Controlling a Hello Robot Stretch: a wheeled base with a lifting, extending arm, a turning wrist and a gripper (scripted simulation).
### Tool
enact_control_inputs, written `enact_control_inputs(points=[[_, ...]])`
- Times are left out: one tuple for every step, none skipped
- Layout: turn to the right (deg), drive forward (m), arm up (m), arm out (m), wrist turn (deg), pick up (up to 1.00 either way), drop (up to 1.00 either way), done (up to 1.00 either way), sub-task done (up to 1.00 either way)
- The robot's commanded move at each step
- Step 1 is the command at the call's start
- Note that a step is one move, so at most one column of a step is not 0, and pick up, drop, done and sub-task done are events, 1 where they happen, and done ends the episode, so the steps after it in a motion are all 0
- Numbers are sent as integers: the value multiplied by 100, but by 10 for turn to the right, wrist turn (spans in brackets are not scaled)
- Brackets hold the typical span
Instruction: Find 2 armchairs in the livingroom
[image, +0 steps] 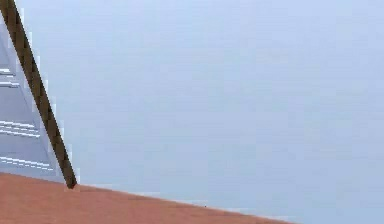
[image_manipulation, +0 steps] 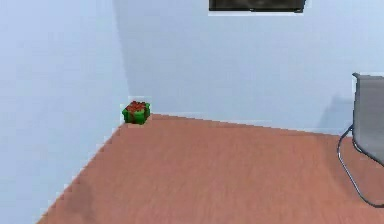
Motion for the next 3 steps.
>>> enact_control_inputs(points=[[-300, 0, 0, 0, 0, 0, 0, 0, 0], [0, 60, 0, 0, 0, 0, 0, 0, 0], [-450, 0, 0, 0, 0, 0, 0, 0, 0]])
